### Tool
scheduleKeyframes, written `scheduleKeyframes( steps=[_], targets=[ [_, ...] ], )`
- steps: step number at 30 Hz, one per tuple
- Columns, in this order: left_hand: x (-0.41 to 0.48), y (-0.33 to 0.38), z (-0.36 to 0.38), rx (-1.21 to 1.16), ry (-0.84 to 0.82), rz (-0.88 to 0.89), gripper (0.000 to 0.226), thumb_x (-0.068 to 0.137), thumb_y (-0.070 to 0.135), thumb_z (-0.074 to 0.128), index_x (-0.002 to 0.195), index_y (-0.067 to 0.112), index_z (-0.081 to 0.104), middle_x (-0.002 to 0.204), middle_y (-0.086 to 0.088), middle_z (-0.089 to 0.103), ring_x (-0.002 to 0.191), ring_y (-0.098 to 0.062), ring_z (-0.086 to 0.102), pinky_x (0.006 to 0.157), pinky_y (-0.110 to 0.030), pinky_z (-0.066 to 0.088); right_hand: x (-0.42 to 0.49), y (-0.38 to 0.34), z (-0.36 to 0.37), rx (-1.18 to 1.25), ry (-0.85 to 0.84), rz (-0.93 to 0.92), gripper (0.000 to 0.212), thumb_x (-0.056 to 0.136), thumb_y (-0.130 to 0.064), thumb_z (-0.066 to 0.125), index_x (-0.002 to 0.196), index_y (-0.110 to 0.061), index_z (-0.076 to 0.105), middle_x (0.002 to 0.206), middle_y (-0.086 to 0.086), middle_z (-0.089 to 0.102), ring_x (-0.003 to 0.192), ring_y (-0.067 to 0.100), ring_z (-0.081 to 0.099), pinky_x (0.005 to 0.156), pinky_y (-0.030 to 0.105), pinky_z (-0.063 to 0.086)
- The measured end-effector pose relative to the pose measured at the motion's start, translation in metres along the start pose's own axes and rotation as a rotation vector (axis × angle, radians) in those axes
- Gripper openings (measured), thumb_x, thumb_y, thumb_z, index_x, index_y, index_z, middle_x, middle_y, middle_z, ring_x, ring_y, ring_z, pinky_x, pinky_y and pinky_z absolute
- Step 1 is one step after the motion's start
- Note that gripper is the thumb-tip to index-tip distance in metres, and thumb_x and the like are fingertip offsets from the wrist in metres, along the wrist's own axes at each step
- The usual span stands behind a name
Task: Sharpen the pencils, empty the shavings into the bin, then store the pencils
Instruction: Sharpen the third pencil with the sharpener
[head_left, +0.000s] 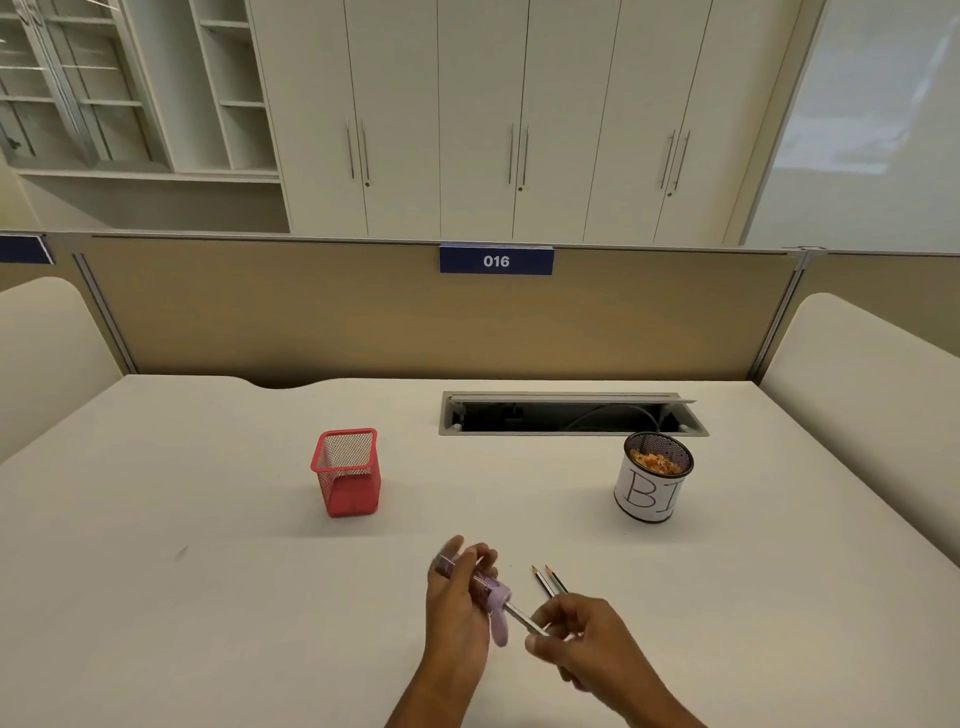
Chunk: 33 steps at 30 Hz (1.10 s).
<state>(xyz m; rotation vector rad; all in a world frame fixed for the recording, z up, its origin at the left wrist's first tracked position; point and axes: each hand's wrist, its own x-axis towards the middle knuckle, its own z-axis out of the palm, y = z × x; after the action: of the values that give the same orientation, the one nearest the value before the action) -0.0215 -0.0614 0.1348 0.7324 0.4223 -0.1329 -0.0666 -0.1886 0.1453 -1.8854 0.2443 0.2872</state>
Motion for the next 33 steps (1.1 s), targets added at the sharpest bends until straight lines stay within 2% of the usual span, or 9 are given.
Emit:
scheduleKeyframes(
  steps=[3, 7, 9, 13, 16, 20, 23, 30, 33],
  targets=[
    [0.000, 0.002, 0.001, -0.039, 0.008, 0.071, 0.023, 0.094, -0.003, 0.042, 0.102, 0.017, 0.048, 0.078, -0.012, 0.053, 0.074, -0.027, 0.055, 0.072, -0.035, 0.044, 0.005, 0.013, -0.001, -0.558, 0.278, -0.403, 0.012, 0.084, -0.023, 0.056, 0.073, -0.026, 0.052, 0.061, -0.015, 0.054, 0.051, -0.001, 0.051, 0.048, 0.008, 0.035],
    [0.002, 0.000, 0.001, -0.097, 0.001, 0.018, 0.022, 0.100, 0.022, 0.036, 0.082, 0.010, 0.043, 0.067, -0.008, 0.049, 0.051, -0.017, 0.061, 0.071, -0.035, 0.046, 0.010, 0.023, -0.002, -0.896, 0.497, -0.779, 0.029, 0.099, -0.028, 0.021, 0.080, -0.025, 0.043, 0.049, -0.006, 0.056, 0.037, 0.010, 0.049, 0.030, 0.018, 0.030],
    [0.005, -0.002, 0.001, -0.069, -0.010, 0.011, 0.022, 0.100, 0.018, 0.035, 0.080, 0.010, 0.041, 0.070, -0.008, 0.045, 0.048, -0.014, 0.058, 0.068, -0.034, 0.045, 0.008, 0.021, -0.001, -1.018, 0.511, -0.827, 0.017, 0.094, -0.021, 0.033, 0.079, -0.024, 0.041, 0.047, -0.005, 0.055, 0.032, 0.012, 0.048, 0.028, 0.017, 0.026],
    [0.004, 0.001, 0.005, -0.013, -0.027, 0.042, 0.023, 0.100, 0.014, 0.036, 0.078, 0.008, 0.041, 0.068, -0.010, 0.043, 0.044, -0.013, 0.055, 0.065, -0.032, 0.044, 0.003, 0.009, 0.001, -0.912, 0.297, -0.501, 0.016, 0.072, -0.019, 0.058, 0.076, -0.029, 0.046, 0.048, -0.008, 0.049, 0.038, 0.007, 0.042, 0.037, 0.017, 0.015],
    [0.000, 0.002, 0.009, 0.014, -0.035, 0.063, 0.023, 0.098, 0.011, 0.037, 0.076, 0.008, 0.043, 0.062, -0.008, 0.044, 0.046, -0.015, 0.050, 0.060, -0.029, 0.044, 0.002, -0.003, 0.000, -0.360, 0.072, -0.148, 0.030, 0.085, -0.029, 0.044, 0.056, -0.029, 0.052, 0.047, -0.007, 0.040, 0.046, 0.007, 0.036, 0.048, 0.019, 0.026],
    [0.001, 0.001, 0.005, 0.026, -0.099, 0.040, 0.025, 0.098, 0.013, 0.037, 0.074, 0.009, 0.042, 0.047, 0.001, 0.049, 0.040, -0.008, 0.051, 0.046, -0.021, 0.047, 0.001, -0.013, -0.017, 0.397, -0.338, 0.474, 0.036, 0.091, -0.018, 0.045, 0.057, -0.012, 0.055, 0.039, -0.006, 0.028, 0.028, 0.006, 0.020, 0.029, 0.011, 0.014],
    [0.006, -0.001, 0.004, 0.012, -0.102, 0.016, 0.025, 0.098, 0.014, 0.038, 0.074, 0.009, 0.042, 0.048, 0.002, 0.049, 0.041, -0.009, 0.050, 0.053, -0.025, 0.044, 0.005, -0.012, -0.020, 0.599, -0.428, 0.592, 0.036, 0.092, -0.018, 0.046, 0.060, -0.007, 0.057, 0.039, -0.003, 0.031, 0.024, 0.005, 0.022, 0.024, 0.010, 0.015],
    [0.022, -0.001, 0.002, -0.137, -0.053, -0.046, 0.028, 0.098, 0.017, 0.039, 0.072, 0.008, 0.043, 0.045, 0.000, 0.053, 0.039, -0.011, 0.054, 0.048, -0.022, 0.049, 0.001, -0.018, -0.006, -0.184, 0.024, -0.071, 0.009, 0.084, -0.028, 0.062, 0.085, -0.020, 0.057, 0.070, -0.007, 0.056, 0.048, 0.003, 0.049, 0.047, 0.011, 0.034],
    [0.024, -0.002, 0.000, -0.162, -0.049, -0.043, 0.030, 0.099, 0.021, 0.039, 0.073, 0.008, 0.045, 0.047, -0.002, 0.054, 0.046, -0.015, 0.056, 0.050, -0.025, 0.053, 0.002, -0.002, -0.005, -0.740, 0.223, -0.409, 0.026, 0.071, -0.021, 0.076, 0.083, -0.031, 0.055, 0.072, -0.009, 0.054, 0.055, 0.006, 0.049, 0.049, 0.009, 0.027]
  ],
)
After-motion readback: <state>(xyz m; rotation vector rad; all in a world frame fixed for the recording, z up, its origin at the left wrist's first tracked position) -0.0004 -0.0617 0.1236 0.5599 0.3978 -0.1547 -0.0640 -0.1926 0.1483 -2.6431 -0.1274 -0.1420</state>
